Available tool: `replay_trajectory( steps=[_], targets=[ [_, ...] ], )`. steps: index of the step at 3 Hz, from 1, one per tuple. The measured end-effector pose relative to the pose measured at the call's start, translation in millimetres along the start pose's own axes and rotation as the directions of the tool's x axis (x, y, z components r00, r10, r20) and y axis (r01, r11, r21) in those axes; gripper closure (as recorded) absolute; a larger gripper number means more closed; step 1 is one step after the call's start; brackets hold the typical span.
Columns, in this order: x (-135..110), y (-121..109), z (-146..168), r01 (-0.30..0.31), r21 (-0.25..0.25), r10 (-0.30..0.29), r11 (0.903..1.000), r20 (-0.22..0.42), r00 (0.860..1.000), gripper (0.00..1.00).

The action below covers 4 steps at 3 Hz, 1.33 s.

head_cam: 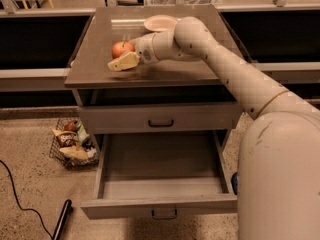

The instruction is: Place apple into middle drawer

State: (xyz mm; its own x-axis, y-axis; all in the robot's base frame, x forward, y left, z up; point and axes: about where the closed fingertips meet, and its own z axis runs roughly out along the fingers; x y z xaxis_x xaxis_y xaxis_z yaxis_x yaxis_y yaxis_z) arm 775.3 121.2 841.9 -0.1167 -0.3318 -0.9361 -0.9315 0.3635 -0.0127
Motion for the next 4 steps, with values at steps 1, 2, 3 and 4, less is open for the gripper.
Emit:
replay_trajectory(
  steps=[1, 2, 3, 4],
  targets=[
    [1, -1, 3, -0.004, 0.007, 0.004, 1.0000, 0.002, 1.000, 0.42],
    [-3, 0, -2, 0.011, 0.011, -0.011, 0.9999, 0.019, 1.000, 0.66],
    [-13, 16, -33, 0.055, -0.007, -0.054, 0.9985, 0.086, 0.995, 0.89],
    [-27, 18, -58, 0.088, -0.003, -0.086, 0.9961, 0.167, 0.982, 1.00]
  ],
)
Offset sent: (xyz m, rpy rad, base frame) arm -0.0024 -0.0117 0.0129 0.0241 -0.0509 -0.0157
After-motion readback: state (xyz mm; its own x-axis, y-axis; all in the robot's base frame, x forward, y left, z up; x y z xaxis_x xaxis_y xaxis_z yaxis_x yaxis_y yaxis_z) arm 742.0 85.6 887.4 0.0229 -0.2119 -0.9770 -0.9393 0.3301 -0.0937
